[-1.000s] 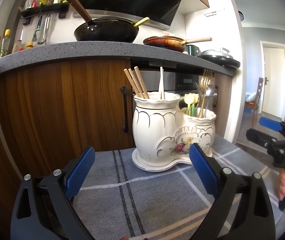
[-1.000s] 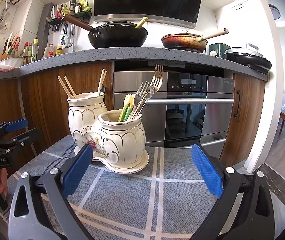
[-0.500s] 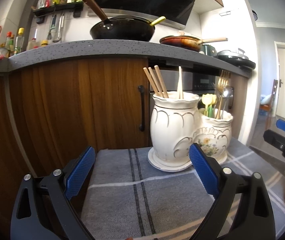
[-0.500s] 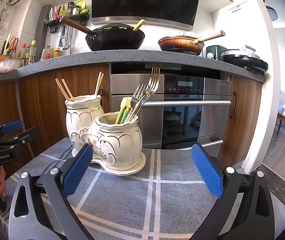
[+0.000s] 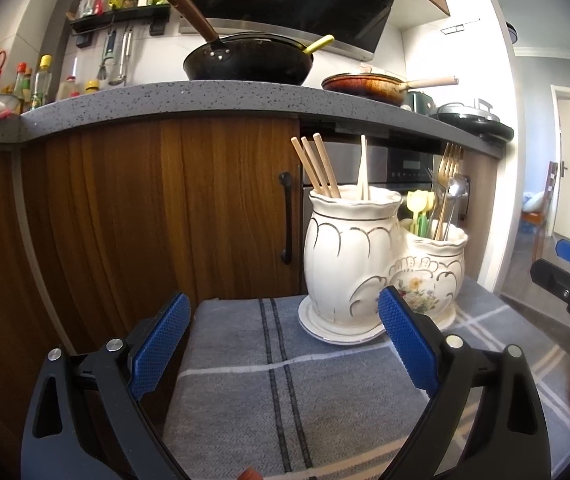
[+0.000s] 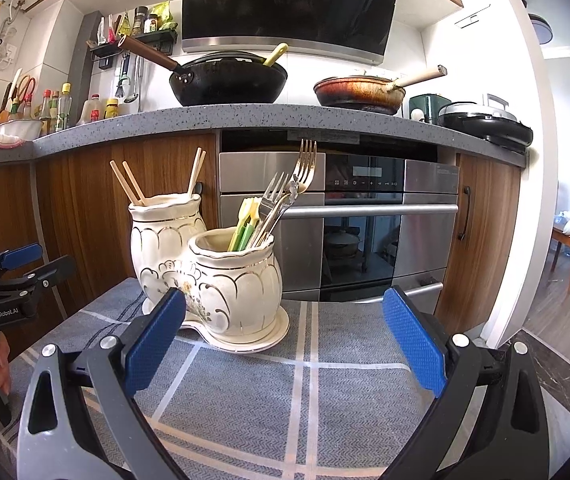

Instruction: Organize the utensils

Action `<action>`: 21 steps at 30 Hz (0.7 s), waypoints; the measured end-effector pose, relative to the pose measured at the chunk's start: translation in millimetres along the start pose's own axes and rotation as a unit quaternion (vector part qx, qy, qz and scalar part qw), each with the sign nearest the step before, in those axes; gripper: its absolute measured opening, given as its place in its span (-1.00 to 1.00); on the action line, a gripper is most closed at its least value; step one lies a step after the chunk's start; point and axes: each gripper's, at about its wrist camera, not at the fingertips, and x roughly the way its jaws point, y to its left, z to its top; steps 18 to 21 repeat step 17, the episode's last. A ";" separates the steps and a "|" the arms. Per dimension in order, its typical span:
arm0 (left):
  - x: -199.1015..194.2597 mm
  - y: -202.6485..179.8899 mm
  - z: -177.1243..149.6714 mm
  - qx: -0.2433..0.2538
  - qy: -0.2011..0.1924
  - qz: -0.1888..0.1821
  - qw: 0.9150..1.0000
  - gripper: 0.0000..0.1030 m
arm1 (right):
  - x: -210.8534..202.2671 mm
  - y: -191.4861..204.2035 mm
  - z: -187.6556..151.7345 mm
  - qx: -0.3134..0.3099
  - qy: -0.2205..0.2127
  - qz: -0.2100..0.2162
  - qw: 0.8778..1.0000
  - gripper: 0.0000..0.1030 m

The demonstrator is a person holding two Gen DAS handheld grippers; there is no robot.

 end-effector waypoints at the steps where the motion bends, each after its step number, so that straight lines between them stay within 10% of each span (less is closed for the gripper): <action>1: -0.1 -0.1 -0.1 0.000 0.000 0.000 1.000 0.83 | -0.2 0.0 -0.1 0.000 0.000 0.000 1.000 0.89; 21: -2.0 2.0 -0.4 -0.004 -0.004 0.012 1.000 0.80 | -3.7 0.4 0.1 0.000 -0.009 0.000 1.000 0.89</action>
